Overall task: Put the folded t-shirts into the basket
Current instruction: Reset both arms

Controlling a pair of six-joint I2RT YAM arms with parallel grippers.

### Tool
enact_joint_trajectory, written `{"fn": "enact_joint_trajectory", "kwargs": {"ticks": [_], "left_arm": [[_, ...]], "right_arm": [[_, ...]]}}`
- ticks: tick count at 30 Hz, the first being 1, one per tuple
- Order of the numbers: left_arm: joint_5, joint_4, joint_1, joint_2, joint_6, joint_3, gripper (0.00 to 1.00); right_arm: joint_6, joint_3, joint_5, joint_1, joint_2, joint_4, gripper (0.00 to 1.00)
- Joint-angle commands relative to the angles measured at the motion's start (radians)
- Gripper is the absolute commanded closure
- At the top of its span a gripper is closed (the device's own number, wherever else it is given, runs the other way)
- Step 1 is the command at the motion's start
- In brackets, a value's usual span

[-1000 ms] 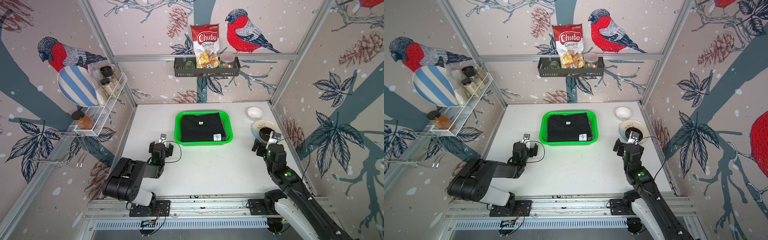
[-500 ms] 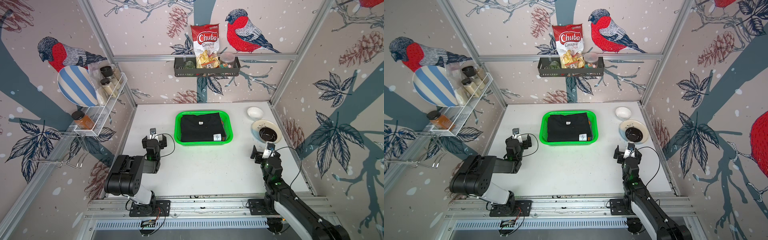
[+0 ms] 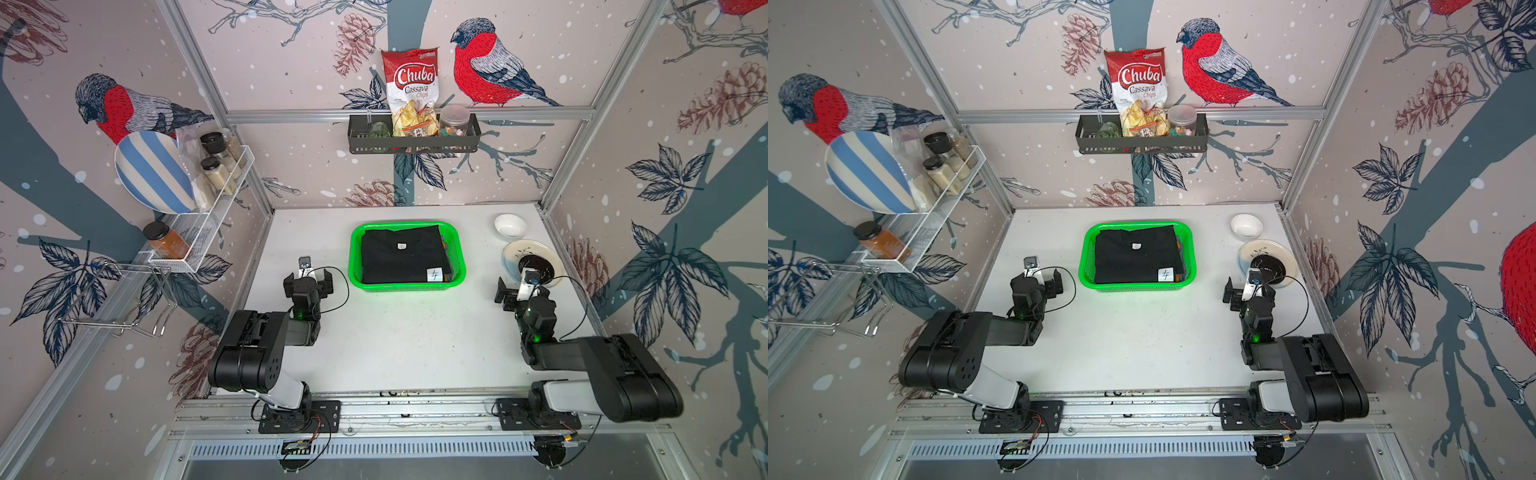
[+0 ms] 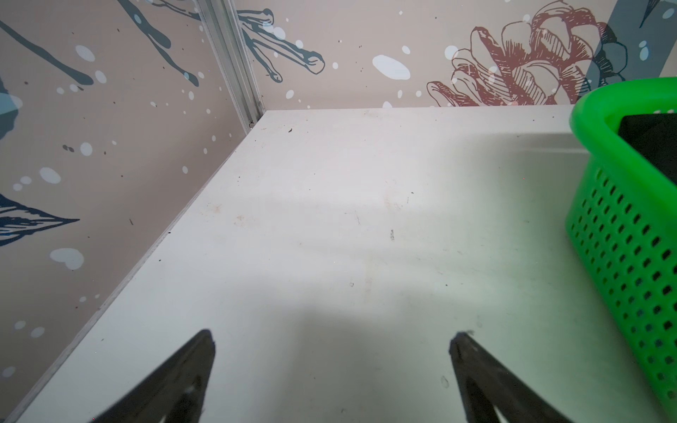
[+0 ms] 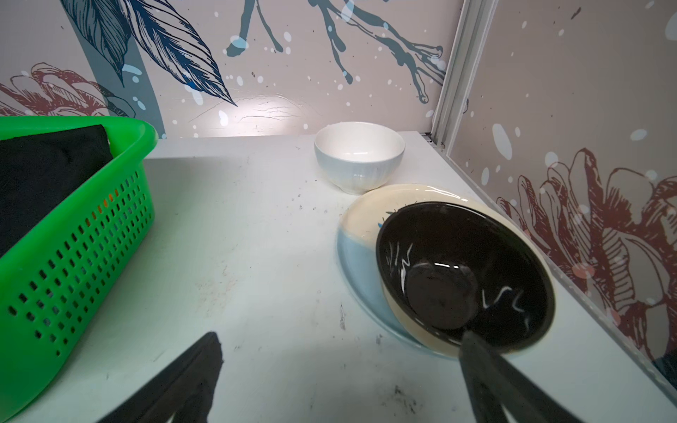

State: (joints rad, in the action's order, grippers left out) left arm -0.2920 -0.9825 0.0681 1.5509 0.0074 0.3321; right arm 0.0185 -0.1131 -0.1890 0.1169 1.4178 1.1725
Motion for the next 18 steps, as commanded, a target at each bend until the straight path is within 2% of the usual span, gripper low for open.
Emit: {"fn": "enact_joint_trajectory", "kwargs": {"ticks": [1,3,4,7,9,12,18], "left_arm": [[0.000,0.003,-0.003,-0.003,0.001,0.013,0.02],[-0.017,0.037,0.000,-0.003,-0.001,0.029,0.01],[-0.025,0.053,0.001,-0.002,-0.003,0.041,0.02],[-0.035,0.084,0.002,-0.003,-0.008,0.055,0.01],[-0.032,0.087,0.002,-0.002,-0.007,0.057,0.01],[-0.034,0.086,0.002,-0.001,-0.006,0.057,0.01],[-0.033,0.087,0.002,-0.002,-0.006,0.059,0.01]], "right_arm": [[-0.041,-0.025,0.023,-0.030,0.083,0.121,0.00],[-0.048,-0.051,0.002,-0.035,0.133,0.161,0.00],[-0.053,-0.066,-0.007,-0.036,0.116,0.123,0.00],[-0.066,-0.157,-0.032,-0.034,0.067,-0.144,0.00],[-0.075,-0.214,-0.068,-0.032,0.103,-0.201,0.00],[-0.107,-0.258,-0.022,-0.070,0.088,-0.308,0.00],[-0.100,-0.252,-0.034,-0.062,0.093,-0.289,0.00]]}}
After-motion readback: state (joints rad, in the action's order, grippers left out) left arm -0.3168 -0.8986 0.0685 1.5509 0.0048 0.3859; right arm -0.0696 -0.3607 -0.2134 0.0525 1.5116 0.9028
